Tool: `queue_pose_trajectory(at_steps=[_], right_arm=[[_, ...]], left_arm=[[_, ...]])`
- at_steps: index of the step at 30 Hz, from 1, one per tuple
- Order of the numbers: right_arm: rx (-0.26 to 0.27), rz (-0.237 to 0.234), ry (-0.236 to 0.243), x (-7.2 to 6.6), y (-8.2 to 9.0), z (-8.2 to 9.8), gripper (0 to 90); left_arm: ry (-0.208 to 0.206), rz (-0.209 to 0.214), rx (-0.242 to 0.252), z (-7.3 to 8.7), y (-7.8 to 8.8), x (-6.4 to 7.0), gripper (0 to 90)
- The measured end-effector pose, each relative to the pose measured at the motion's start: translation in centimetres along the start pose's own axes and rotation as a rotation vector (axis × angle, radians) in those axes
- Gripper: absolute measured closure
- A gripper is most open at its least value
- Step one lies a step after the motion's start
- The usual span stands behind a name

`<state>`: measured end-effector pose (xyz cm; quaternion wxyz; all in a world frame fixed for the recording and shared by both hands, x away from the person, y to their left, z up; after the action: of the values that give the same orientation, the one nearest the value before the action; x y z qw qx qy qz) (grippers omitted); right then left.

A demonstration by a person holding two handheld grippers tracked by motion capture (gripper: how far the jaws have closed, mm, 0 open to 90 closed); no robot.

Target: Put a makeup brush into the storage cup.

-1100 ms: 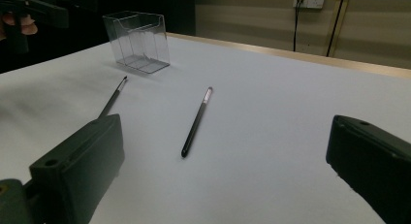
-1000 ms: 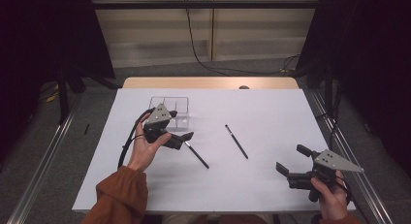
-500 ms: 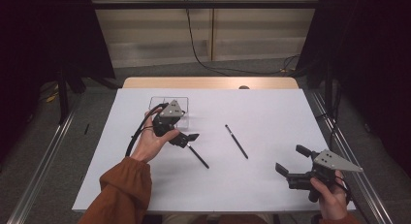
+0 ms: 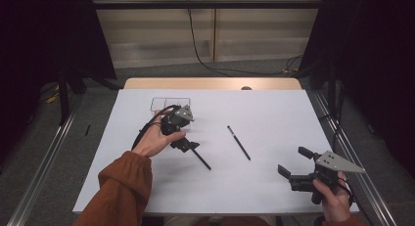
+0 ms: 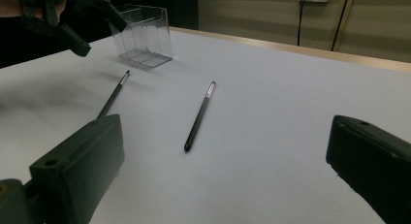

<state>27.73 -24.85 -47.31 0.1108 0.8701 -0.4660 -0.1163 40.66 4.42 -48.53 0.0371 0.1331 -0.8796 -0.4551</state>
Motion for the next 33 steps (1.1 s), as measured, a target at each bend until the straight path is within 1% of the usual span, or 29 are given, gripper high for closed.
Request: queue_pose_trajectory(at_steps=[1, 3, 4, 6, 7, 9, 12, 13, 14, 15, 16, 17, 18, 19, 20, 22, 23, 24, 25, 26, 27, 29, 30, 31, 32, 33], right_arm=[[-0.001, 0.0, -0.001, 0.0, 0.0, 0.0, 0.0], [-0.005, -0.001, 0.005, 0.0, 0.0, 0.1, 0.0], [-0.006, -0.002, 0.005, 0.0, -0.1, 0.1, 0.0], [-0.013, -0.004, 0.01, -0.1, -0.1, 0.2, 0.0], [-0.013, -0.006, 0.014, -0.1, -0.1, 0.2, 0.0], [-0.014, -0.006, 0.009, -0.1, -0.2, 0.2, 0.0], [-0.013, -0.005, 0.009, -0.1, -0.1, 0.2, 0.0], [-0.013, -0.006, 0.009, -0.1, -0.1, 0.2, 0.0], [-0.014, -0.007, 0.01, -0.1, -0.1, 0.2, 0.0], [-0.015, -0.007, 0.008, -0.1, -0.1, 0.2, 0.0], [-0.016, -0.007, 0.01, -0.1, -0.2, 0.2, 0.0], [-0.016, -0.007, 0.004, -0.1, -0.2, 0.2, 0.0], [-0.017, -0.007, 0.007, -0.1, -0.2, 0.2, 0.0], [-0.017, -0.009, 0.008, -0.1, -0.2, 0.3, 0.0], [-0.017, -0.009, 0.008, -0.1, -0.2, 0.3, 0.0], [-0.018, -0.009, 0.01, -0.1, -0.2, 0.2, 0.0], [-0.019, -0.008, 0.014, -0.1, -0.2, 0.3, 0.0], [-0.019, -0.01, 0.014, -0.1, -0.2, 0.3, 0.0], [-0.02, -0.011, 0.014, -0.1, -0.2, 0.3, 0.0], [-0.02, -0.012, 0.012, -0.2, -0.2, 0.3, 0.0], [-0.02, -0.012, 0.008, -0.2, -0.2, 0.3, 0.0], [-0.021, -0.013, 0.008, -0.2, -0.3, 0.3, 0.0], [-0.021, -0.013, 0.008, -0.2, -0.2, 0.3, 0.0], [-0.02, -0.013, 0.009, -0.2, -0.2, 0.3, 0.0], [-0.02, -0.014, 0.009, -0.2, -0.2, 0.3, 0.0], [-0.02, -0.014, 0.009, -0.2, -0.2, 0.3, 0.0]], left_arm=[[-0.005, 0.01, -0.016, 0.2, -0.1, 0.0, 6.3], [0.0, 0.018, -0.025, 0.4, -0.4, 0.0, 6.8], [-0.007, 0.025, -0.033, 0.6, -0.5, 0.0, 6.8], [-0.03, 0.034, -0.07, 0.9, -1.0, 0.3, 6.9], [-0.041, 0.047, -0.085, 1.0, -1.3, 0.5, 6.9], [-0.05, 0.071, -0.118, 1.4, -1.8, 0.9, 6.9], [-0.065, 0.092, -0.161, 1.9, -2.3, 1.2, 6.8], [-0.057, 0.088, -0.176, 2.1, -2.6, 1.3, 6.8], [-0.043, 0.111, -0.187, 2.2, -2.7, 1.6, 6.9], [-0.079, 0.134, -0.197, 2.4, -2.8, 1.8, 7.0], [-0.106, 0.146, -0.209, 2.6, -2.8, 1.9, 6.9], [-0.11, 0.145, -0.213, 2.6, -2.9, 1.9, 7.0], [-0.099, 0.13, -0.22, 2.7, -3.1, 1.7, 7.0], [-0.073, 0.124, -0.233, 2.8, -3.2, 1.6, 7.0], [-0.094, 0.128, -0.253, 3.0, -3.3, 1.4, 7.1], [-0.106, 0.139, -0.245, 3.0, -3.4, 1.4, 8.9], [-0.095, 0.144, -0.246, 3.0, -3.5, 1.4, 11.1], [-0.094, 0.153, -0.249, 3.0, -3.6, 1.4, 10.6], [-0.114, 0.153, -0.264, 3.1, -3.6, 1.3, 11.2], [-0.123, 0.151, -0.264, 3.0, -3.7, 1.3, 13.8], [-0.12, 0.152, -0.263, 2.9, -3.8, 1.3, 14.8], [-0.136, 0.15, -0.282, 3.0, -3.9, 1.0, 17.1], [-0.132, 0.143, -0.288, 3.0, -4.1, 0.8, 17.5], [-0.143, 0.151, -0.301, 3.1, -4.1, 0.8, 19.5], [-0.145, 0.155, -0.311, 3.2, -4.3, 0.9, 22.0], [-0.157, 0.157, -0.331, 3.3, -4.4, 0.9, 22.7]])
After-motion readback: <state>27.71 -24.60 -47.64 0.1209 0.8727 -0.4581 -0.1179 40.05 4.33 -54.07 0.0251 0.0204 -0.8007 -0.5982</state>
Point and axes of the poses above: each handheld gripper's, and its own axes: y roughly backward along the jaws, z roughly out of its underside, x roughly to its right, the point moved 10 cm from there along -y, roughly forward along the jaws, and after that the axes turned 1 degree about -z, right-handed, at the moved point
